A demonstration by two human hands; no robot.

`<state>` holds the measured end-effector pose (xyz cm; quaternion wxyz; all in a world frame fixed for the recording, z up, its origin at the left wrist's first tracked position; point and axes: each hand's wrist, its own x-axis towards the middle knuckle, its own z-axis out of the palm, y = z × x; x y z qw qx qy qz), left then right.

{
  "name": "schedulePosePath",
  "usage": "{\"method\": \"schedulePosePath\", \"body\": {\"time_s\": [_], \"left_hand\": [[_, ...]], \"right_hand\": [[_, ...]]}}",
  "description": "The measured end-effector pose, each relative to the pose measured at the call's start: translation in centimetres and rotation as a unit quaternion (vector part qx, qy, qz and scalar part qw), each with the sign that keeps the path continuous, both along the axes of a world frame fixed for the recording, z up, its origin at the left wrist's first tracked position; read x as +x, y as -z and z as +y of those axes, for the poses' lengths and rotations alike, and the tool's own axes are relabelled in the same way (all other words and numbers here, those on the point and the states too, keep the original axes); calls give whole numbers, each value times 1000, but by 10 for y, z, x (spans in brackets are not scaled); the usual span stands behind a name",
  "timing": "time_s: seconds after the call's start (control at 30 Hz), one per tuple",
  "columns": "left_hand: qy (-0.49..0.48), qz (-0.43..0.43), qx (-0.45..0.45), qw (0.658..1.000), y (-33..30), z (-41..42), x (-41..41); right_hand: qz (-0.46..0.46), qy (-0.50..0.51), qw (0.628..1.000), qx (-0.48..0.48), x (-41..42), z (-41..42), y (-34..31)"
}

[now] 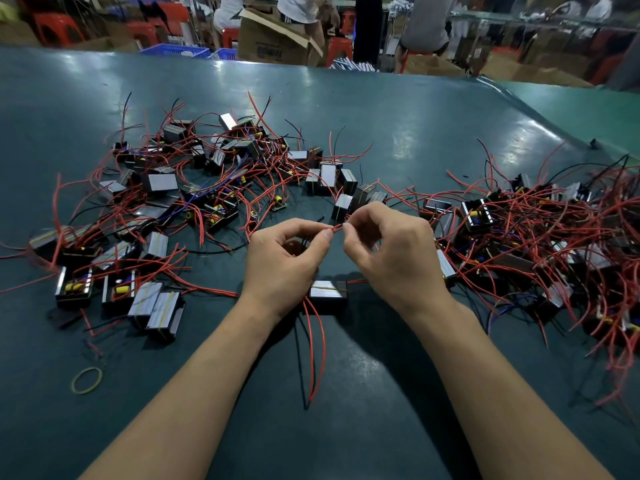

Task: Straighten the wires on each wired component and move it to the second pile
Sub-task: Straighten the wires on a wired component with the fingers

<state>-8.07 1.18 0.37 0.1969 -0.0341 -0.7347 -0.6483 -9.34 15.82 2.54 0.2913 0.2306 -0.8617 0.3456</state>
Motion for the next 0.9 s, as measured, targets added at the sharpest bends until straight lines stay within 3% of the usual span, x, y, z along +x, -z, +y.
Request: {"method": "schedulePosePath", "body": {"time_s": [0.23, 0.43, 0.57, 0.63, 0.7, 0.8, 0.9], "left_hand": [[15, -4, -6, 1000, 0, -2, 2], [40, -4, -2, 999, 1, -2, 3], [48, -1, 14, 999, 0, -3, 3], [46, 7, 12, 999, 0, -3, 3], [43, 12, 8, 999, -1, -2, 4], [40, 17, -13, 999, -2, -2, 5], [40, 29, -69, 996, -2, 1, 7]], "right_hand": [[30, -45, 998, 28, -5, 3, 0], [15, -99, 995, -8, -7, 7, 0], [-132, -112, 978, -115, -7, 7, -1], [-238, -128, 937, -220, -6, 6, -3], [-317, -132, 900, -267, -6, 6, -5], [-371, -114, 883, -262, -5, 6, -6], [-386, -34, 875, -290, -3, -1, -4]]}}
